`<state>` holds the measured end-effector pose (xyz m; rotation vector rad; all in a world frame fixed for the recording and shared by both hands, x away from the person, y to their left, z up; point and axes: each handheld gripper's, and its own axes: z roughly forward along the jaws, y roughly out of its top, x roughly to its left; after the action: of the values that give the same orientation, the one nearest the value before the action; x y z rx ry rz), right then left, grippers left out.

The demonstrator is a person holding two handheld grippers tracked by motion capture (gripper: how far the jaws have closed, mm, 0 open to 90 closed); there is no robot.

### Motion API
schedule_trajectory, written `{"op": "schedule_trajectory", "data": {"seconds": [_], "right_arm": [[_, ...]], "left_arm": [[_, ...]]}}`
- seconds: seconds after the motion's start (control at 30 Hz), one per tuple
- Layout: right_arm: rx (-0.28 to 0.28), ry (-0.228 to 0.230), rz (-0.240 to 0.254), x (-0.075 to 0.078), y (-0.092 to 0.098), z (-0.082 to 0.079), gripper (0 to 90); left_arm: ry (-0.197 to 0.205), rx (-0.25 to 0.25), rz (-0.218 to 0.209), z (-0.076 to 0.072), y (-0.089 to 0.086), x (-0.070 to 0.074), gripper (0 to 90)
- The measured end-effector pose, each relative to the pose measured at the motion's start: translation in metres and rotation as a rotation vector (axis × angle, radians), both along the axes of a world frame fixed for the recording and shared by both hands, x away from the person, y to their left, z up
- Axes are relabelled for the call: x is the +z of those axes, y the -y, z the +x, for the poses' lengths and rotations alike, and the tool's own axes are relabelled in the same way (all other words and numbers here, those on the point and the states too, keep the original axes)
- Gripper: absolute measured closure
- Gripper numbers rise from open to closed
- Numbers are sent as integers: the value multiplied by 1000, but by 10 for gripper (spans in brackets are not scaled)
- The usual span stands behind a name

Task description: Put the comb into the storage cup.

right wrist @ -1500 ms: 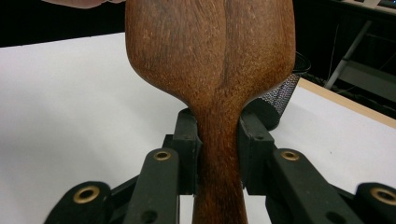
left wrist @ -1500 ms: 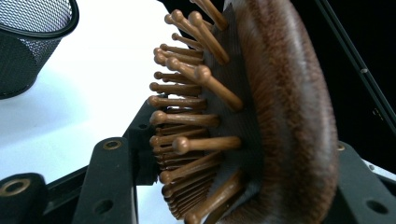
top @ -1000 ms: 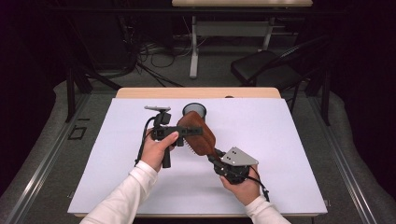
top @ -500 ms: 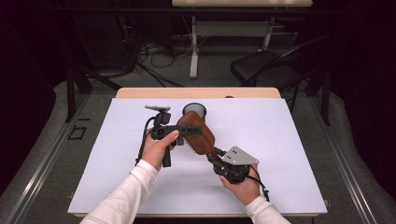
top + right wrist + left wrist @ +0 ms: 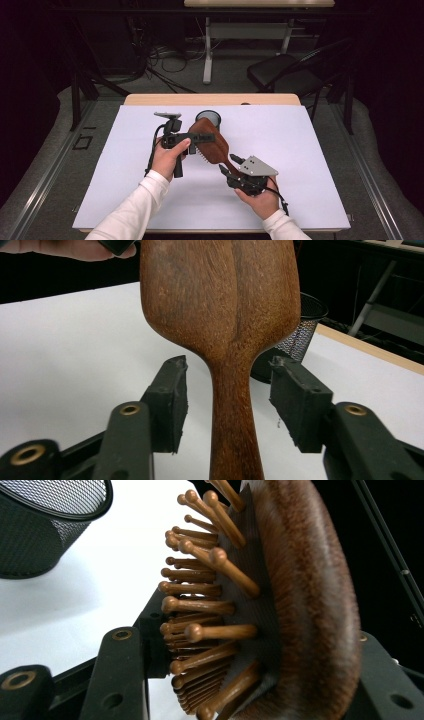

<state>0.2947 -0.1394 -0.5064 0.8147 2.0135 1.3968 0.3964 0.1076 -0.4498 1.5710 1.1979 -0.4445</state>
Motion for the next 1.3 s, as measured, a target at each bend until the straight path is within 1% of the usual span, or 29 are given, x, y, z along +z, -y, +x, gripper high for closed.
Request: {"op": "schedule_trajectory", "data": {"seconds": [0.03, 0.17, 0.27, 0.33, 0.37, 0.5, 0.67, 0.8, 0.97, 1.0, 1.1, 1.2, 1.27, 1.3], "right_arm": [[7, -1, -1, 0, 0, 1, 472], [27, -7, 9, -1, 0, 3, 428], [30, -7, 3, -2, -1, 4, 407], [24, 0, -4, -2, -2, 4, 395], [21, -1, -4, -2, -2, 5, 386], [8, -17, -6, 0, -1, 7, 355], [-1, -53, 14, 3, 2, 10, 347], [4, -47, 22, 6, 4, 12, 347], [0, -66, 26, 8, 7, 14, 337], [-2, -83, 29, 9, 8, 15, 336], [4, -104, 41, 10, 9, 15, 330], [14, -106, 48, 11, 10, 15, 301], [18, -113, 41, 12, 9, 15, 289], [17, -108, 34, 12, 9, 15, 279]], "left_arm": [[6, -1, 3, 1, 0, 0, 477], [6, 7, 6, 2, -2, 0, 477], [10, 8, 8, 3, -3, -1, 477], [3, 19, 4, 3, -3, -1, 477], [6, 19, 6, 4, -4, -1, 477], [6, 27, 5, 5, -6, -1, 477], [1, 36, 6, 6, -7, -1, 477], [4, 38, 10, 6, -8, -1, 477], [4, 44, 9, 7, -8, -1, 477], [1, 48, 8, 7, -8, -1, 477], [1, 48, 10, 7, -9, -1, 477], [3, 47, 9, 7, -10, -1, 477], [5, 49, 9, 7, -10, -1, 477], [5, 51, 10, 7, -10, -1, 477]]}}
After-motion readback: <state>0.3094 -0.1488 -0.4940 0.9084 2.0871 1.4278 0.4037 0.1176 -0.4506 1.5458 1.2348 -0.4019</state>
